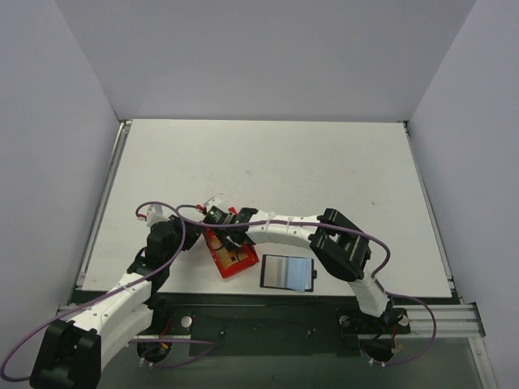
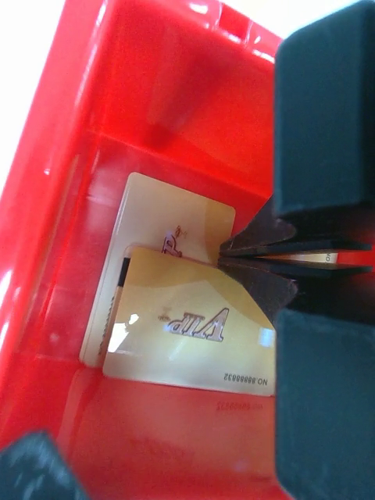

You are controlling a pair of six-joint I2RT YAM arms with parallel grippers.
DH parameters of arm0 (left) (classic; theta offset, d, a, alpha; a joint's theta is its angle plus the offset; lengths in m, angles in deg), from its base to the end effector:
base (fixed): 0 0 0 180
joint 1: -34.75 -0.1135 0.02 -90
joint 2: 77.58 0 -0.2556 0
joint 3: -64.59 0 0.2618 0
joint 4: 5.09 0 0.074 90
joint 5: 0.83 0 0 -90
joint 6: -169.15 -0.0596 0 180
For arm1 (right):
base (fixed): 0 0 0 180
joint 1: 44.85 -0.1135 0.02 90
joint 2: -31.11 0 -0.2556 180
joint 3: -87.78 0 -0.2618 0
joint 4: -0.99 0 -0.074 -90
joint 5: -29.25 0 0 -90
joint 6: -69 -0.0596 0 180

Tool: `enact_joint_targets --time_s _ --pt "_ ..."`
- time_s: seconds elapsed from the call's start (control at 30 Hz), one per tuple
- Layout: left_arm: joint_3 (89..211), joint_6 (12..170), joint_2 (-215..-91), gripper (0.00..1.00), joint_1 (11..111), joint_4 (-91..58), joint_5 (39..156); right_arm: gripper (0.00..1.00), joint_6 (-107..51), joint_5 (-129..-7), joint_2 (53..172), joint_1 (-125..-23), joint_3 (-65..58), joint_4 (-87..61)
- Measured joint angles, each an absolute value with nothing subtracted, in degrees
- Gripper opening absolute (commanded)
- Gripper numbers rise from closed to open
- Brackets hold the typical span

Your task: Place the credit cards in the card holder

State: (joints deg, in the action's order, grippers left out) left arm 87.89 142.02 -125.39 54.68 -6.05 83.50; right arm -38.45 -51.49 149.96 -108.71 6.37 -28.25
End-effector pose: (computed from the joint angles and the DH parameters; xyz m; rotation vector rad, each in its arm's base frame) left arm 0.1965 -0.0650 0.1369 -0.8335 1.9390 -0.8024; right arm 0.2180 0.4224 0.1457 -0.9049 2.2980 0.4417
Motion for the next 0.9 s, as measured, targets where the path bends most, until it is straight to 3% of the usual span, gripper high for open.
enact_joint_targets --time_s 0.9 --pt "88.0 141.9 -125.4 0.0 54.7 -5.9 83.6 0.0 -38.8 -52.6 151.8 -109.6 7.9 -31.4"
